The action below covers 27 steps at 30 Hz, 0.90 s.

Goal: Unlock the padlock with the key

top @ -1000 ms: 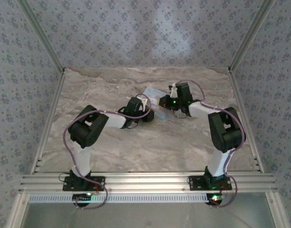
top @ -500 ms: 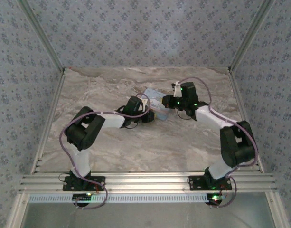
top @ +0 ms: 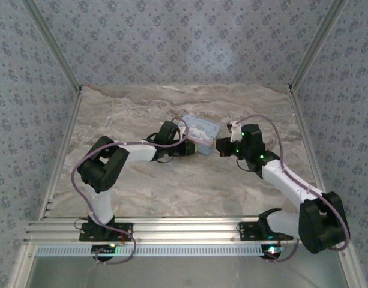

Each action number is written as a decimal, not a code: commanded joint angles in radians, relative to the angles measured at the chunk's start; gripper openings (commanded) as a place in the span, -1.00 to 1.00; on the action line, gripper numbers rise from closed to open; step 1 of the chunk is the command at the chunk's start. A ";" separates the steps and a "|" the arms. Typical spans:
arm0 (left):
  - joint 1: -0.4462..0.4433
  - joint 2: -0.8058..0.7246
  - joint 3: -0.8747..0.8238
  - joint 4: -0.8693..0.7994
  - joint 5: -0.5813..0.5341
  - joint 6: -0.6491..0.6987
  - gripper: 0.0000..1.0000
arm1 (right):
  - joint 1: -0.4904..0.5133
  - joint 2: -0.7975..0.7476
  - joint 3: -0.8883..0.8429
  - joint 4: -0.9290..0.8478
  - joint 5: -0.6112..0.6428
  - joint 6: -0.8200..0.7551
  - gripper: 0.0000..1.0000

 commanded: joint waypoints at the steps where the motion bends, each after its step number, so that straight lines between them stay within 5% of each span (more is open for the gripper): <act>1: 0.004 -0.068 0.001 -0.005 0.054 -0.036 -0.74 | 0.027 -0.056 -0.063 0.016 0.015 -0.056 -1.00; 11: 0.007 -0.105 0.027 -0.116 0.119 -0.116 -0.74 | 0.200 -0.059 -0.274 0.251 0.174 -0.082 -1.00; 27: 0.006 -0.129 0.013 -0.109 0.189 -0.221 -0.74 | 0.297 0.149 -0.274 0.469 0.268 -0.145 -1.00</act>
